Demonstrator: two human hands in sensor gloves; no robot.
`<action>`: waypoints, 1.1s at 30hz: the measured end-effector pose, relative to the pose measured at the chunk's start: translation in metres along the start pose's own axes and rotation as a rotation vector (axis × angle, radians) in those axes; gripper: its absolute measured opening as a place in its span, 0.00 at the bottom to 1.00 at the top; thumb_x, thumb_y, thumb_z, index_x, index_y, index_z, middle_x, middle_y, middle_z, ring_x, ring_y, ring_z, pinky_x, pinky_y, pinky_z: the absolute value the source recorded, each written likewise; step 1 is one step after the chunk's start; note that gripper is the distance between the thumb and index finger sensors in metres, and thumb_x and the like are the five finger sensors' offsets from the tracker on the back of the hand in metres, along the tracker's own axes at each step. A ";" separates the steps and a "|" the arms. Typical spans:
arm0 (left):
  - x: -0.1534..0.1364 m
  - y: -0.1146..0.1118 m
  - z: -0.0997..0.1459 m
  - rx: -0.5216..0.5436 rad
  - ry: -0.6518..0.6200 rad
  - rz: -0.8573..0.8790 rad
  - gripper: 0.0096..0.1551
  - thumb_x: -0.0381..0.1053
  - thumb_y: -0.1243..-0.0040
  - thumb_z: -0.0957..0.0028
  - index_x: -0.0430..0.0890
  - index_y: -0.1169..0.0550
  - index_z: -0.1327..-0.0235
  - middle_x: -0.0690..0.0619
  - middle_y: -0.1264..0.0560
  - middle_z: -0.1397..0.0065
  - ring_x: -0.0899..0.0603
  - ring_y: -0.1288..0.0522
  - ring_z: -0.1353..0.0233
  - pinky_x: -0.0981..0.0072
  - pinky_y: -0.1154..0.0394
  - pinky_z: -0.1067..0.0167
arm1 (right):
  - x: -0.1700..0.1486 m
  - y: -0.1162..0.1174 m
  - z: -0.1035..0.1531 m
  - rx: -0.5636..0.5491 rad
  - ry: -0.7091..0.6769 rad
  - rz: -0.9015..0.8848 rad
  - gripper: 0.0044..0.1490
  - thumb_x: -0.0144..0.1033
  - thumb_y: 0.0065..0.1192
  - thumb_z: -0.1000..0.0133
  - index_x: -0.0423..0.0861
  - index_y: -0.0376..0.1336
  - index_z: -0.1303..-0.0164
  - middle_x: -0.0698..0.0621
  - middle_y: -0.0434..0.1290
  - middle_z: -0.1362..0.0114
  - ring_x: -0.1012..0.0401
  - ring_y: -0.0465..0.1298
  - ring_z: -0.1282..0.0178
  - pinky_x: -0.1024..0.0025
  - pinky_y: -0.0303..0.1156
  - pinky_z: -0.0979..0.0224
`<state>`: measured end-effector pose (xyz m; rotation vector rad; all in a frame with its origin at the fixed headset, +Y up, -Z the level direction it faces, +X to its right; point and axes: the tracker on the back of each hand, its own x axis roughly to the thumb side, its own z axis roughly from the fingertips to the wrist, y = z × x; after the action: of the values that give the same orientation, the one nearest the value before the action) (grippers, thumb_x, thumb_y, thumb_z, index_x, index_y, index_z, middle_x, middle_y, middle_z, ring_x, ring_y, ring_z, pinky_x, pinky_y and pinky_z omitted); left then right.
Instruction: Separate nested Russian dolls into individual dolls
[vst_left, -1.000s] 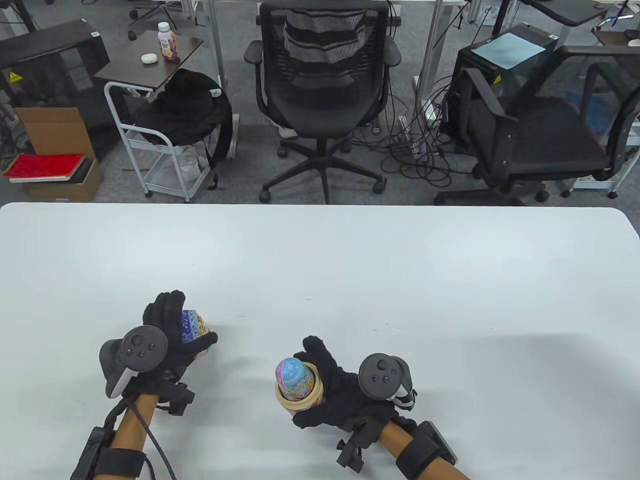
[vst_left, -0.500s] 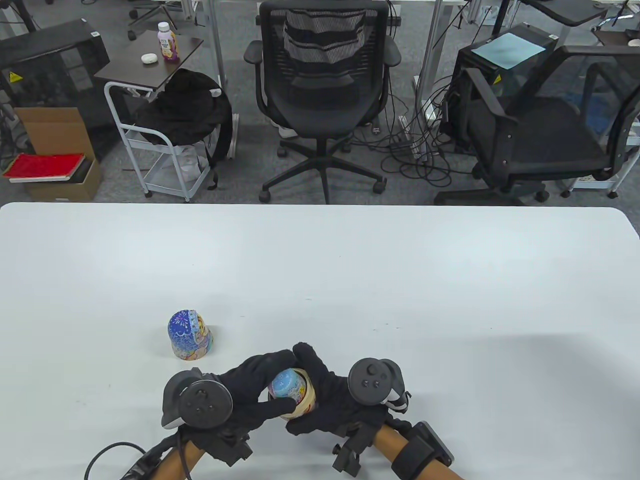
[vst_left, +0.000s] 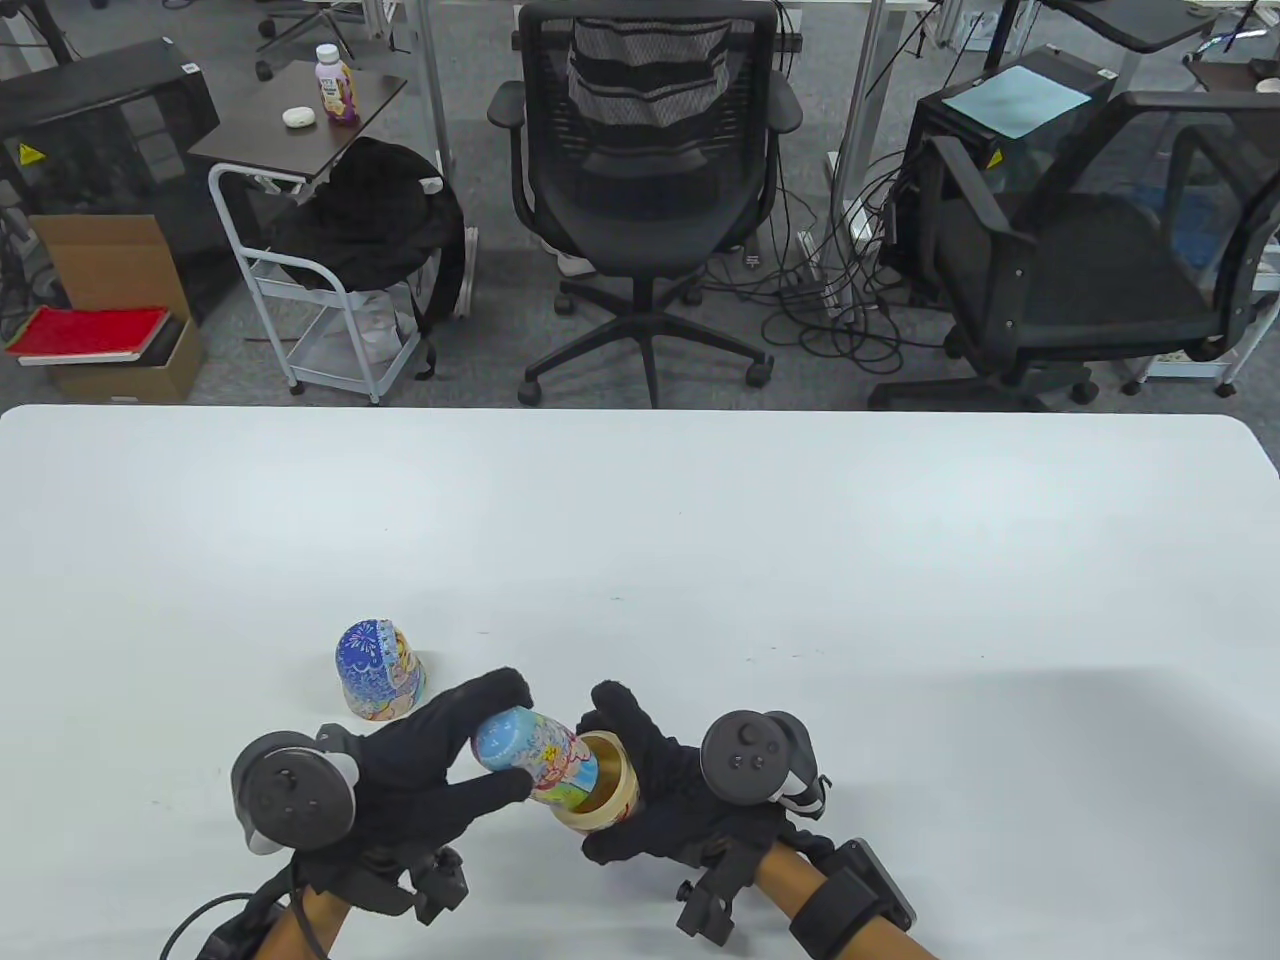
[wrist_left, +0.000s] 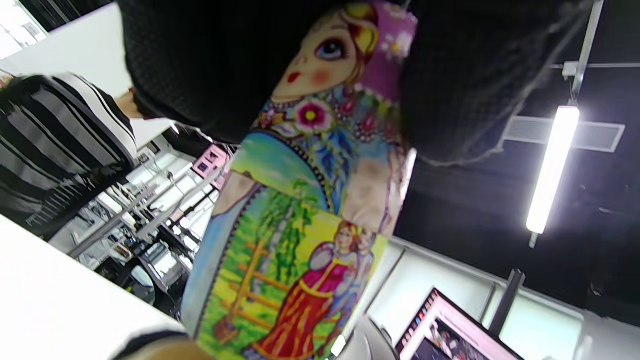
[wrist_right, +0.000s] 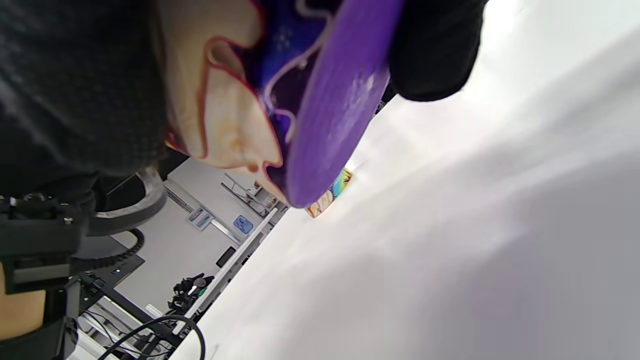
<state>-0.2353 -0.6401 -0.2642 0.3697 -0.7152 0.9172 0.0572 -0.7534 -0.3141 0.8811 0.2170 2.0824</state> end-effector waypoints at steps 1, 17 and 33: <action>-0.002 0.004 0.001 0.011 0.009 -0.008 0.45 0.61 0.31 0.46 0.45 0.35 0.21 0.39 0.27 0.25 0.32 0.22 0.32 0.47 0.22 0.36 | -0.001 -0.001 0.000 -0.003 0.004 0.007 0.82 0.59 0.83 0.61 0.65 0.23 0.22 0.45 0.56 0.13 0.41 0.68 0.20 0.44 0.73 0.28; -0.067 -0.047 0.015 -0.363 0.259 -0.411 0.46 0.61 0.28 0.50 0.44 0.34 0.23 0.38 0.25 0.27 0.33 0.19 0.37 0.50 0.19 0.40 | -0.015 -0.018 0.007 -0.056 0.063 0.019 0.82 0.59 0.83 0.61 0.65 0.24 0.21 0.44 0.56 0.13 0.41 0.68 0.20 0.43 0.73 0.28; -0.092 0.024 0.018 0.017 0.396 -0.695 0.57 0.70 0.33 0.51 0.45 0.44 0.17 0.34 0.39 0.18 0.24 0.35 0.25 0.35 0.32 0.31 | -0.017 -0.020 0.008 -0.075 0.058 0.002 0.83 0.59 0.83 0.62 0.60 0.26 0.19 0.49 0.56 0.13 0.44 0.67 0.18 0.47 0.72 0.25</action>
<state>-0.2993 -0.6903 -0.3159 0.3997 -0.1804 0.3156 0.0820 -0.7550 -0.3261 0.7768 0.1674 2.1055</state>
